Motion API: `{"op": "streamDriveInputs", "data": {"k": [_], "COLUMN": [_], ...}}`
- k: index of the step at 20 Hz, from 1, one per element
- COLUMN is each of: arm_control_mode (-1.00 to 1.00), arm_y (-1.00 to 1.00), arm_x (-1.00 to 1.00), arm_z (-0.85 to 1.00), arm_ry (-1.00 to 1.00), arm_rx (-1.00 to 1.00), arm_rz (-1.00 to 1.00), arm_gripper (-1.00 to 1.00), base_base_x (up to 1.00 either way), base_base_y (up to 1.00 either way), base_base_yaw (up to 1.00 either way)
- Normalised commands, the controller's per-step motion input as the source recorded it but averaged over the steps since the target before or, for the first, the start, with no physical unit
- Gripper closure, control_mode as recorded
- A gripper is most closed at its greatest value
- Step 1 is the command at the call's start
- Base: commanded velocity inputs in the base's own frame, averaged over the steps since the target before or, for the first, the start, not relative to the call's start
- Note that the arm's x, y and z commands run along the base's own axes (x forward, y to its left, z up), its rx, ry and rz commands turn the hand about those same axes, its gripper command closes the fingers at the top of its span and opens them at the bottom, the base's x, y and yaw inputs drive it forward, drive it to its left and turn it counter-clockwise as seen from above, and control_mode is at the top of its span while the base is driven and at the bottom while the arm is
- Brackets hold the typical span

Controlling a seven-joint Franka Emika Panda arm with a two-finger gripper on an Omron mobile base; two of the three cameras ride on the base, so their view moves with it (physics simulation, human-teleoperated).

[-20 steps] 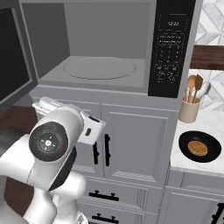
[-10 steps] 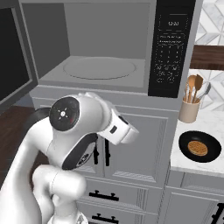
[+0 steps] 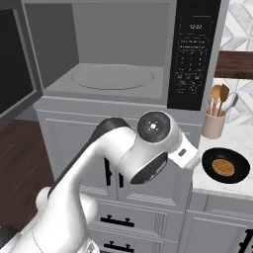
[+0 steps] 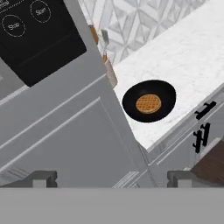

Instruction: Open the microwave, place the bowl with waffle inside the microwave, then close the microwave door and turn it on.

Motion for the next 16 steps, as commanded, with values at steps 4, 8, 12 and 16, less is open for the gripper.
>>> {"op": "streamDriveInputs", "data": {"k": [4,8,12,16], "arm_control_mode": [-1.00,-1.00,-1.00,-1.00], "arm_y": [-0.93,-1.00,-0.98,-0.88], "arm_x": [0.38,0.46,0.42,0.56], "arm_z": [-0.44,-0.65,-1.00,-0.90], "arm_ry": [0.45,0.26,0.02,0.00], "arm_rx": [0.16,0.12,0.14,0.18], "arm_rz": [0.00,0.00,0.02,0.01], "arm_gripper": [-1.00,-1.00,-1.00,-1.00], "base_base_x": [0.00,0.00,0.00,0.00], "base_base_y": [0.00,0.00,0.00,0.00], "base_base_yaw": [0.00,0.00,0.00,0.00]}}
